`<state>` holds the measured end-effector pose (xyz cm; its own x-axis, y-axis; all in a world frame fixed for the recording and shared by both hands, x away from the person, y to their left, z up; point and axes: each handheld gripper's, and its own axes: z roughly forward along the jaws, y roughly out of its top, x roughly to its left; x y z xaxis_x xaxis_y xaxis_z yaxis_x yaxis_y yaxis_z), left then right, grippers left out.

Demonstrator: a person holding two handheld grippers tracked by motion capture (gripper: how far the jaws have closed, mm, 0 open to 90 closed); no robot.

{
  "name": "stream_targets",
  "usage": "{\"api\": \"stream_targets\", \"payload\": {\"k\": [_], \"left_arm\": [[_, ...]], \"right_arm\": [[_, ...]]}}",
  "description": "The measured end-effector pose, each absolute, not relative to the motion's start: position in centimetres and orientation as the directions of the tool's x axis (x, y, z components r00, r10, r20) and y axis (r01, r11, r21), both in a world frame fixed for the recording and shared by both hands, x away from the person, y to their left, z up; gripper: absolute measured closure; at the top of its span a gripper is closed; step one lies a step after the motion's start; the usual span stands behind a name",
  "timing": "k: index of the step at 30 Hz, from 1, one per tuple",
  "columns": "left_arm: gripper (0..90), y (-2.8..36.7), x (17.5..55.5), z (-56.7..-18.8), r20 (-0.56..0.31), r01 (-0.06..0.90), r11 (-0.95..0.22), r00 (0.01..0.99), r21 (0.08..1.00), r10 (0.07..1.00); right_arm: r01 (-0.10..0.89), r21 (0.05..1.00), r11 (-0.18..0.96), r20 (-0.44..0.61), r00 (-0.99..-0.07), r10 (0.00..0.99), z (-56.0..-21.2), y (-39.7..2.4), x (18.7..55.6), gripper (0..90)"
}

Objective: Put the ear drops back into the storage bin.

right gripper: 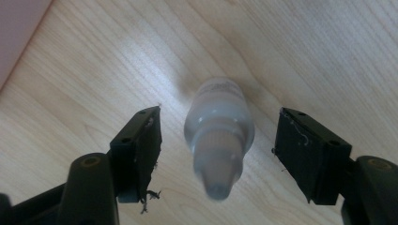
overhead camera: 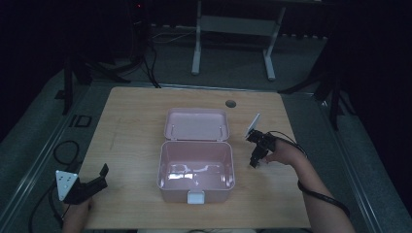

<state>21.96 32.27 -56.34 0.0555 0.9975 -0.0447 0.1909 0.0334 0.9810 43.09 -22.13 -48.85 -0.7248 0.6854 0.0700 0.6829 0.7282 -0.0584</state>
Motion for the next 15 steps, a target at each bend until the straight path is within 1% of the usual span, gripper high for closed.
{"api": "stream_targets", "payload": {"k": [1,4,6,7,10,14,15], "left_arm": [[0.5,32.3,22.0,-56.3,-0.045,0.191,0.033,0.055,0.981,0.997],[0.5,32.3,22.0,-56.3,-0.046,0.191,0.034,0.056,0.981,0.997],[0.5,32.3,22.0,-56.3,-0.046,0.192,0.035,0.056,0.981,0.997],[0.5,32.3,22.0,-56.3,-0.046,0.192,0.035,0.056,0.981,0.997],[0.5,32.3,22.0,-56.3,-0.046,0.191,0.034,0.056,0.981,0.997],[0.5,32.3,22.0,-56.3,-0.045,0.193,0.034,0.055,0.981,0.997],[0.5,32.3,22.0,-56.3,-0.046,0.193,0.034,0.055,0.981,0.997]], "right_arm": [[0.684,-0.064,0.727,0.071,-0.723,0.687,-48.9,-22.1,43.2,37.6],[0.683,-0.077,0.726,0.086,-0.721,0.687,-49.3,-22.1,43.6,43.2],[0.676,-0.093,0.731,0.085,-0.726,0.683,-49.7,-22.0,43.6,43.4],[0.677,-0.098,0.73,0.089,-0.724,0.684,-49.8,-21.9,43.6,45.3],[0.663,-0.111,0.741,0.088,-0.736,0.672,-50.1,-21.6,43.5,47.1],[0.652,-0.112,0.75,0.077,-0.747,0.661,-50.3,-21.6,43.5,49.1],[0.653,-0.109,0.75,0.074,-0.747,0.661,-50.2,-21.6,43.5,52.0]]}}
